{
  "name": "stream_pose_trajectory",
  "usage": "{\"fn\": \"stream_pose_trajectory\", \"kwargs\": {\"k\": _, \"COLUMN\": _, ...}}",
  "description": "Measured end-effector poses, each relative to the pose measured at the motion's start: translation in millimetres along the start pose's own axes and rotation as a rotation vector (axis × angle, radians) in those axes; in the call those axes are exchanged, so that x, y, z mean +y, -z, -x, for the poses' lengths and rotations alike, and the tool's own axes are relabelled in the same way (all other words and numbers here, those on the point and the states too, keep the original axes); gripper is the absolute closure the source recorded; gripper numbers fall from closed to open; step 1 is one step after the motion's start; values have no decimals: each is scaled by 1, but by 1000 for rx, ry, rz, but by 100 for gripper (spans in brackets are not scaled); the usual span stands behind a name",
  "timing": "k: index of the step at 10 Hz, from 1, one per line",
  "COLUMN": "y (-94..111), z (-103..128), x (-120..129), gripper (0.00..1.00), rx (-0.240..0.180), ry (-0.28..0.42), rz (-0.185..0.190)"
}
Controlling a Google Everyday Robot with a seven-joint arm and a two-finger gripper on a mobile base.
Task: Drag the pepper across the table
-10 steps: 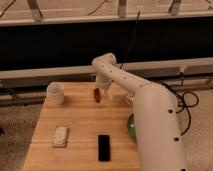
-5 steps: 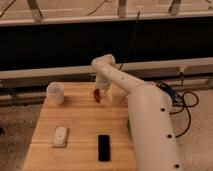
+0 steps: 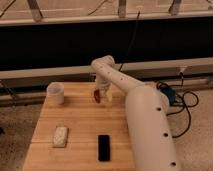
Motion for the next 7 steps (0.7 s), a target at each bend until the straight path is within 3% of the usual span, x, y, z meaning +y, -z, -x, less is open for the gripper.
{"fn": "stream_pose_trajectory", "kwargs": {"k": 7, "y": -8, "z": -2, "x": -2, "gripper": 20, "rx": -8, "ry": 6, "rz": 6}}
